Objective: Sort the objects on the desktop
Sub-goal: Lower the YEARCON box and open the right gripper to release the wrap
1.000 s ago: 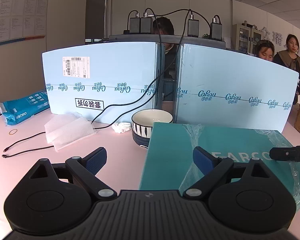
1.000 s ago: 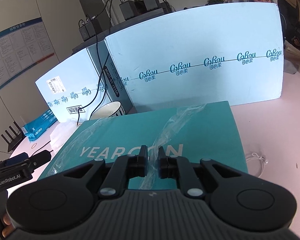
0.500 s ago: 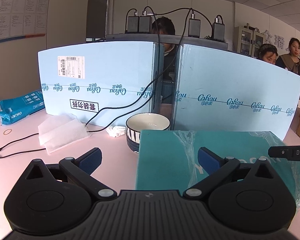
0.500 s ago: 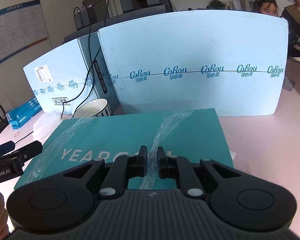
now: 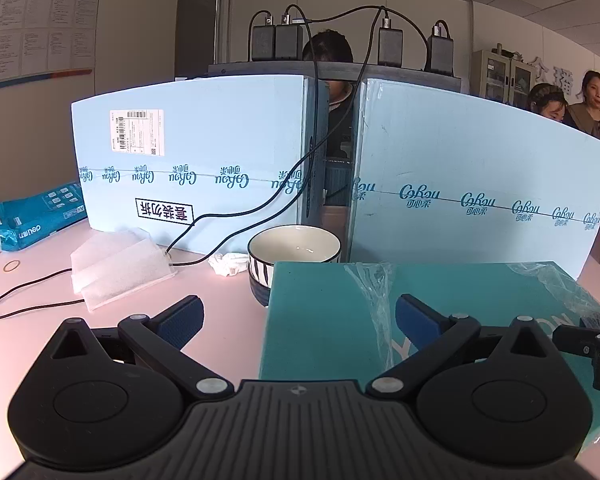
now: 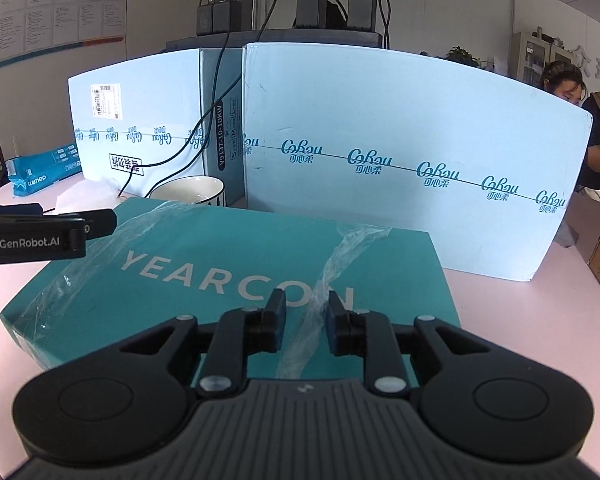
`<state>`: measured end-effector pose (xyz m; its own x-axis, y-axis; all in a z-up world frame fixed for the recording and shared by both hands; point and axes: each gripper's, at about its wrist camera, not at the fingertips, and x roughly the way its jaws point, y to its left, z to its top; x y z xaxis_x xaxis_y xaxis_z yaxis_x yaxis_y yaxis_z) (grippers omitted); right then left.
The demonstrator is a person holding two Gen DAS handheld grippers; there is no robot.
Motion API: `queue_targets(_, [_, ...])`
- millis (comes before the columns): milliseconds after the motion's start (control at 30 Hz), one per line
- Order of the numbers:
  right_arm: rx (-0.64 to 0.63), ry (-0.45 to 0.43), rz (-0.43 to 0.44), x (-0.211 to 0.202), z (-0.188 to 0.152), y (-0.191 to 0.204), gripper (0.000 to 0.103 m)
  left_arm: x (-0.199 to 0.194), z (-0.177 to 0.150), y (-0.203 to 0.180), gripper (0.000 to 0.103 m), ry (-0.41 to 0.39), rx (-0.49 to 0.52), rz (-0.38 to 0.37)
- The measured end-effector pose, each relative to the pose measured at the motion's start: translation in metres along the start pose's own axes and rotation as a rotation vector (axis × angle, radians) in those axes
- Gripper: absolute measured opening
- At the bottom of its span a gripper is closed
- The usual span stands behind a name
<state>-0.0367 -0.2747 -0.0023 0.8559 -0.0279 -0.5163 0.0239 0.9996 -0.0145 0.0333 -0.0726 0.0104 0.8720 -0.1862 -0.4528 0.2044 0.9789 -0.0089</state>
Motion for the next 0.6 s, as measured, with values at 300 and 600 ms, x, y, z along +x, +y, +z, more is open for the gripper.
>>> queue_targets(300, [0.016, -0.058, 0.020, -0.001, -0.011, -0.015, 0.070, 0.010, -0.001, -0.016, 0.103, 0.026, 0.026, 0.023])
queue_targets(600, [0.083, -0.219, 0.038, -0.014, -0.033, -0.024, 0.099, 0.010, 0.003, -0.025, 0.103, 0.017, -0.002, 0.046])
